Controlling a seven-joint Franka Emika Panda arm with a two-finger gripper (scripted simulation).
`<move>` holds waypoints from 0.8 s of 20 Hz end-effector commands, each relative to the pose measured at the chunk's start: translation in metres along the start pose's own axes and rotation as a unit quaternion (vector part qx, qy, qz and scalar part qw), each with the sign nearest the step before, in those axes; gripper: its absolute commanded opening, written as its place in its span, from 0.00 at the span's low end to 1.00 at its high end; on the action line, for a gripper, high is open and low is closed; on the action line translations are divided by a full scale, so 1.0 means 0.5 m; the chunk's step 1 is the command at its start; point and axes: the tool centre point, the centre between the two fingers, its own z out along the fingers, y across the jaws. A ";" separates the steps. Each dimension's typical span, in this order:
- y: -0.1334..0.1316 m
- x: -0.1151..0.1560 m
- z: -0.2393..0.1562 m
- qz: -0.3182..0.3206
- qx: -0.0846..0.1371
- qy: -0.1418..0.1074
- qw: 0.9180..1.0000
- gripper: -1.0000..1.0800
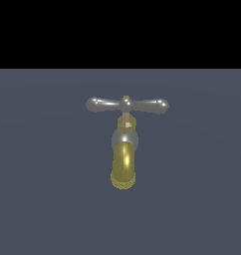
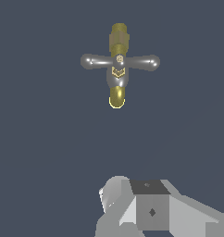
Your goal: Turn on the faucet by rotating a designated handle.
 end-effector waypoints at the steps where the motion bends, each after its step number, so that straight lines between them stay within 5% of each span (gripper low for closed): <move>1: 0.000 0.000 0.000 0.000 0.000 0.000 1.000 0.00; 16: 0.031 0.008 0.050 -0.069 -0.002 0.000 0.998 0.00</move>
